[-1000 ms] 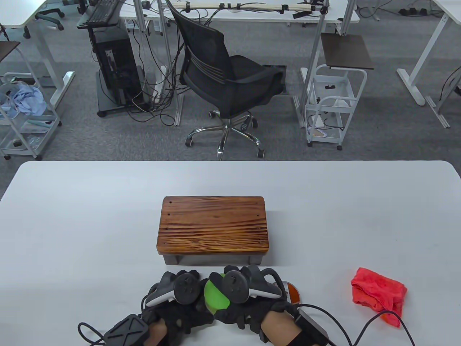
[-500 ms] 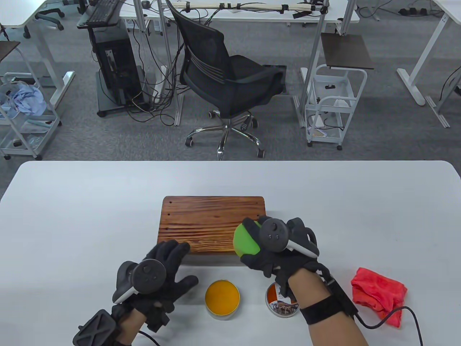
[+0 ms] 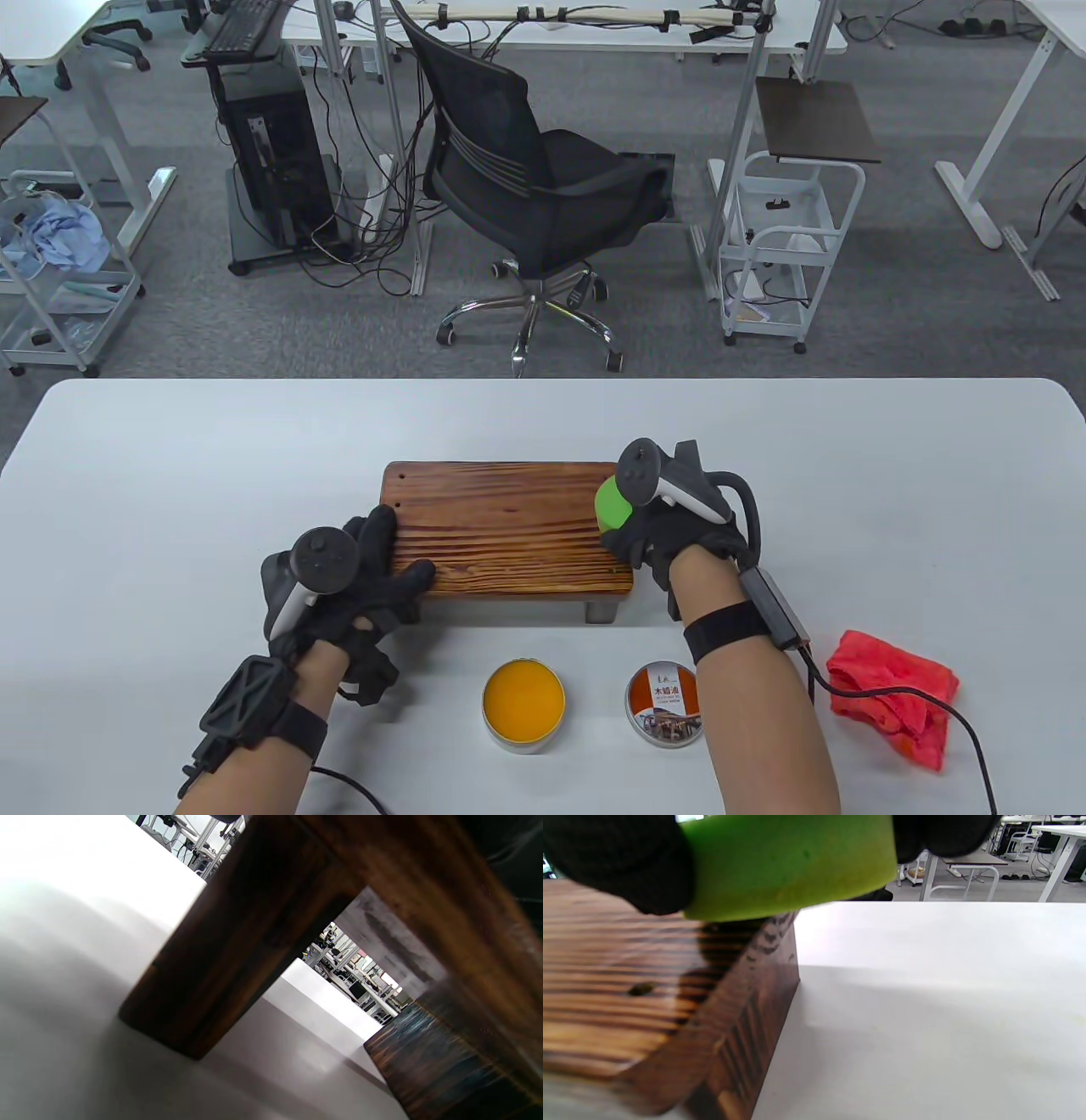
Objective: Dip and apply wood wax on stool
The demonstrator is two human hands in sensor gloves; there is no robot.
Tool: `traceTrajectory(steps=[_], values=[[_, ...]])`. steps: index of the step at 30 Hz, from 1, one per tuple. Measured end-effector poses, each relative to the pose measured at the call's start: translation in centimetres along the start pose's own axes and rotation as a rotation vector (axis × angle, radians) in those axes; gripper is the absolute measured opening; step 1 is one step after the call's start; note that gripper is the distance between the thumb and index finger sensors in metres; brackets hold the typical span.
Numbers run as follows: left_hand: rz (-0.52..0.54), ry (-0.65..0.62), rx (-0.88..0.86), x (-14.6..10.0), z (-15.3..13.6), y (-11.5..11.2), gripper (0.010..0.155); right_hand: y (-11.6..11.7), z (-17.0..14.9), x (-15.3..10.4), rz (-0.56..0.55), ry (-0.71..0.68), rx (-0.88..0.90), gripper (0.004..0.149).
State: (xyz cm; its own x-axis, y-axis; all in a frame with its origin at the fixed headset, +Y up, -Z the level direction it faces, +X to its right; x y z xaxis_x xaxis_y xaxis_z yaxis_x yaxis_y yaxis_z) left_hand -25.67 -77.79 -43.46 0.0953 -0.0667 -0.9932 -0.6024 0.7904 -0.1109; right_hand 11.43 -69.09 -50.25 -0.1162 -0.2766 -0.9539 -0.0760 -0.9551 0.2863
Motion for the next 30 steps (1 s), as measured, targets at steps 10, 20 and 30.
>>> traceTrajectory(steps=[10,20,30], values=[[-0.007,0.008,0.002,0.0,-0.2,0.0,0.109,-0.2,2.5,0.6,0.002,-0.076,-0.066,0.097],[-0.011,0.01,0.0,0.1,-0.3,-0.1,0.109,-0.3,5.2,1.3,0.006,-0.114,-0.128,0.098],[-0.015,0.01,-0.002,0.0,-0.3,-0.1,0.109,-0.2,8.0,2.2,0.014,-0.141,-0.143,0.099]])
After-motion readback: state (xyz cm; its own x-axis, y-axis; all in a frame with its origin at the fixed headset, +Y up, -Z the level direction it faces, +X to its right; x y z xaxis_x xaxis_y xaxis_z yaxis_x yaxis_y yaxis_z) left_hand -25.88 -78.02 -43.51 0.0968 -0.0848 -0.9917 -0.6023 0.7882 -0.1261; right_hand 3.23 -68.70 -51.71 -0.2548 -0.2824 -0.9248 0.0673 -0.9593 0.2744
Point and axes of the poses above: the tracker on the back of each hand, its own z axis roughly to the thumb side, its own x axis roughly from the wrist to the fingertips, y = z × x, the point moved 3 cm from there along x, roughly from the wrist to the fingertips, and after that the axes turned 3 degrees about x, right-handed, at the moved point
